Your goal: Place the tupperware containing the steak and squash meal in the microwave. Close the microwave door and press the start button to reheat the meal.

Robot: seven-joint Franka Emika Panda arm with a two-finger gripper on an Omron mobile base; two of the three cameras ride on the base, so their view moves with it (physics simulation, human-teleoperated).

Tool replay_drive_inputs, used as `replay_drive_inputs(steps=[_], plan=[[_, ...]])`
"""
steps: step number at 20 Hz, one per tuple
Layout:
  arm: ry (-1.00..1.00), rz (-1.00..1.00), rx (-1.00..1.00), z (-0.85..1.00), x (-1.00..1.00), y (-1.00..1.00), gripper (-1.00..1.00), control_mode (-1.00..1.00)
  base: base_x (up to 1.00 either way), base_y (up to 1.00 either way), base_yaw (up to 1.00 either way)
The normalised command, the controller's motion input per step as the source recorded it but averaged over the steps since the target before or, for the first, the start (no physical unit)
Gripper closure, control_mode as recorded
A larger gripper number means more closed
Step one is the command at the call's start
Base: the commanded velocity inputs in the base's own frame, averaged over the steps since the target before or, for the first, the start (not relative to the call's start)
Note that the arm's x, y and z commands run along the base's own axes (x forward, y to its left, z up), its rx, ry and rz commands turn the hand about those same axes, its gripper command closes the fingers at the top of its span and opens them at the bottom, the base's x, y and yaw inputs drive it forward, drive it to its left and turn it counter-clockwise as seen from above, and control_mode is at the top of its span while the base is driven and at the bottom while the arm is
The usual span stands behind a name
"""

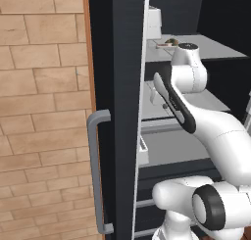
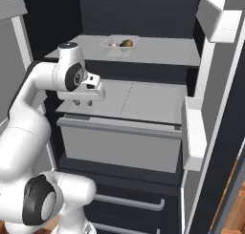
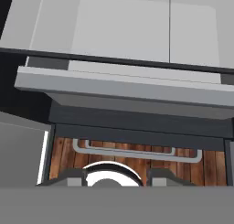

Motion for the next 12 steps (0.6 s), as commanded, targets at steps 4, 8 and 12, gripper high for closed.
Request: replay_drive_inputs(steps=[4, 8, 12], plan=[[-0.06, 0.0, 0.0, -0.01, -0.04, 0.05, -1.0, -1.0, 0.0, 0.0, 0.0], [-0.28, 0.0, 0.0, 0.15, -0.14, 0.0, -1.0, -1.0, 0.0, 0.0, 0.0], [-0.46, 0.0, 0.04, 0.46, -0.22, 0.0, -1.0, -1.0, 0.0, 0.0, 0.0]])
